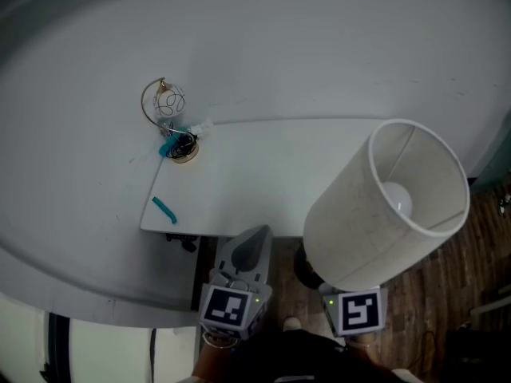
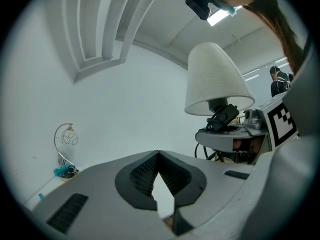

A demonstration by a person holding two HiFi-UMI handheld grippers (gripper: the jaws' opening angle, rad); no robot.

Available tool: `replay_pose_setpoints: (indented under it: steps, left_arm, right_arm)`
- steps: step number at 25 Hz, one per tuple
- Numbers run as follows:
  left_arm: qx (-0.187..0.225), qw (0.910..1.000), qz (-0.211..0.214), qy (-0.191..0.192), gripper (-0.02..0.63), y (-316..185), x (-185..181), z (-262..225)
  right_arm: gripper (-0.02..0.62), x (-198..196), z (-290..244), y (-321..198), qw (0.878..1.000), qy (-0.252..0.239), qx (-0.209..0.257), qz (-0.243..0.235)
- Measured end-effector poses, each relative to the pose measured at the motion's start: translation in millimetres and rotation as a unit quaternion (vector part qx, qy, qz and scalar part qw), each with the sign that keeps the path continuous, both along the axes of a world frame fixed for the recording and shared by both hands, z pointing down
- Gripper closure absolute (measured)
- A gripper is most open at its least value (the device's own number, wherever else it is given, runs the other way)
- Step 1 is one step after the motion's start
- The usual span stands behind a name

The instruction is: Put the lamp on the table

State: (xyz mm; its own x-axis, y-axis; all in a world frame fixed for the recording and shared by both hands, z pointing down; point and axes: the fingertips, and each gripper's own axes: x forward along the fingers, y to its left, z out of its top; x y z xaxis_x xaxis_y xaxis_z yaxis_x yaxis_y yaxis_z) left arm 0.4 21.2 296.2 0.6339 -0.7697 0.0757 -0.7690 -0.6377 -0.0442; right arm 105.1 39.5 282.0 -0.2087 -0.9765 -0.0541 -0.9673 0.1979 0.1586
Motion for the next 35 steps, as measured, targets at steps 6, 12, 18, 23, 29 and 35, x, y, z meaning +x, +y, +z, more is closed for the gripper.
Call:
replay_pose_setpoints:
  steps: [6,12,18,23,29,35]
  left_arm:
    - [-0.002,0.9998,-0.020,0.001,0.606,-8,-8,3]
    - [-0.007,0.9995,-0.031,-0.002,0.606,-22,-12,11]
    - [-0.010,0.9993,-0.037,0.001,0.606,-44,-18,15]
    - [-0.011,0.9990,-0.043,0.000,0.606,-70,-26,21]
    - [-0.014,0.9990,-0.041,0.004,0.606,-98,-29,23]
    - [-0.020,0.9990,-0.041,0.004,0.606,-120,-33,28]
  right_arm:
    - [0.514,-6,4,-12,1.000,0.003,-0.003,-0.020]
    - [0.514,-9,8,-31,1.000,0.003,-0.005,-0.030]
    - [0.514,-12,14,-54,0.999,0.012,-0.010,-0.032]
    - [0.514,-16,21,-78,0.999,0.020,-0.012,-0.033]
    - [0.514,-21,28,-106,0.999,0.023,-0.020,-0.034]
    - [0.514,-24,40,-129,0.999,0.024,-0.032,-0.033]
